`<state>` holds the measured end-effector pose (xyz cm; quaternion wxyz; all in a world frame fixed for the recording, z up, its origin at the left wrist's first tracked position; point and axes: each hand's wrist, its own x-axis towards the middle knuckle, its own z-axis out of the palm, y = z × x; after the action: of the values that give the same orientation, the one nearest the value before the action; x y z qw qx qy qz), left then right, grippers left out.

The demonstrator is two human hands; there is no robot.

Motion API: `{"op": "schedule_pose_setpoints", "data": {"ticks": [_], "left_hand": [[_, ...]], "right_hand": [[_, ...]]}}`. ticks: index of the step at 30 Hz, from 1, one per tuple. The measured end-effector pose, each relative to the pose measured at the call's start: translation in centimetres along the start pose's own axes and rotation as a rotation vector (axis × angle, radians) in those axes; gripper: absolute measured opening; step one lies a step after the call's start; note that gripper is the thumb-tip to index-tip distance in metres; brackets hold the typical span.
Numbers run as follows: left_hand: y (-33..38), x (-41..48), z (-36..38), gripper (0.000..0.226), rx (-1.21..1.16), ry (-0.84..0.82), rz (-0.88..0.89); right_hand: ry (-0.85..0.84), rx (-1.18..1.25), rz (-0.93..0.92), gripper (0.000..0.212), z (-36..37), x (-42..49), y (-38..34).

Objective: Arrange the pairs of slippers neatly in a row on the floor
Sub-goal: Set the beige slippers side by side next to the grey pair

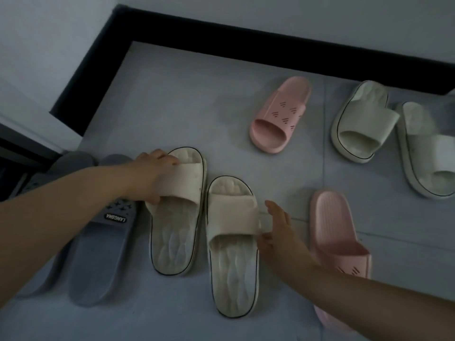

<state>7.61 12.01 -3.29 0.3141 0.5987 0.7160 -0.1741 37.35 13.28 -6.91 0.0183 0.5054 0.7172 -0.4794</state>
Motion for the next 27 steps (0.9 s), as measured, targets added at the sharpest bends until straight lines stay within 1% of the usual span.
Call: {"op": "schedule_pose_setpoints", "data": {"ticks": [2,3,5,7,9,11,13,16,17,18,19,21,22,23,24,25,27], "left_hand": [[0.2,-0.3,0.0,0.092,-0.024,-0.022,0.033],[0.3,-0.4,0.2,0.091,-0.026,-0.035,0.052],[0.6,-0.5,0.7,0.09,-0.016,-0.057,0.076],[0.7,-0.6,1.0,0.089,-0.02,-0.065,0.074],[0.6,-0.7,1.2,0.09,-0.017,-0.062,0.078],[0.7,-0.6,1.6,0.089,0.002,-0.057,0.099],[1.0,-0.5,1.9,0.087,0.025,-0.051,0.122],[1.2,-0.1,2.3,0.088,0.065,-0.057,0.123],[1.4,0.1,2.3,0.092,0.08,-0.07,0.111],[1.6,0.2,2.1,0.099,0.09,-0.084,0.098],[2.0,0.3,1.8,0.105,0.096,-0.087,0.096],[3.3,0.7,1.3,0.111,0.084,-0.023,0.159],[4.1,0.8,1.0,0.111,0.039,0.029,0.208],[4.9,0.8,0.8,0.11,-0.029,0.07,0.247],[5.8,0.8,0.6,0.108,-0.094,0.102,0.285],[6.7,0.7,0.6,0.107,-0.134,0.124,0.323],[8.9,0.6,0.9,0.103,-0.134,0.155,0.39]], "right_hand": [[-0.051,-0.077,-0.051,0.079,-0.1,-0.3,-0.2],[-0.084,-0.166,-0.098,0.089,-0.4,-0.2,-0.4],[-0.157,-0.445,-0.249,0.104,-1.1,0.5,-0.9],[-0.206,-0.617,-0.359,0.11,-1.6,1.5,-1.4],[-0.191,-0.637,-0.336,0.113,-2.2,2.4,-1.6],[-0.132,-0.6,-0.294,0.114,-2.8,3.1,-1.2],[-0.115,-0.567,-0.31,0.113,-3.5,3.6,-0.9],[-0.229,-0.553,-0.352,0.112,-4.0,4.2,-1.2],[-0.26,-0.549,-0.366,0.11,-4.4,4.7,-1.5],[-0.251,-0.541,-0.372,0.105,-5.1,5.5,-1.9],[-0.19,-0.525,-0.368,0.098,-6.2,6.5,-2.3],[0.061,-0.48,-0.389,0.082,-9.1,9.3,-2.9],[0.185,-0.49,-0.408,0.078,-10.8,10.8,-3.2],[0.268,-0.539,-0.4,0.08,-12.3,12.4,-3.4],[0.302,-0.606,-0.356,0.087,-13.6,13.8,-3.5],[0.299,-0.653,-0.29,0.096,-14.7,15.1,-3.5],[0.246,-0.65,-0.159,0.111,-15.8,16.9,-3.5]]}}
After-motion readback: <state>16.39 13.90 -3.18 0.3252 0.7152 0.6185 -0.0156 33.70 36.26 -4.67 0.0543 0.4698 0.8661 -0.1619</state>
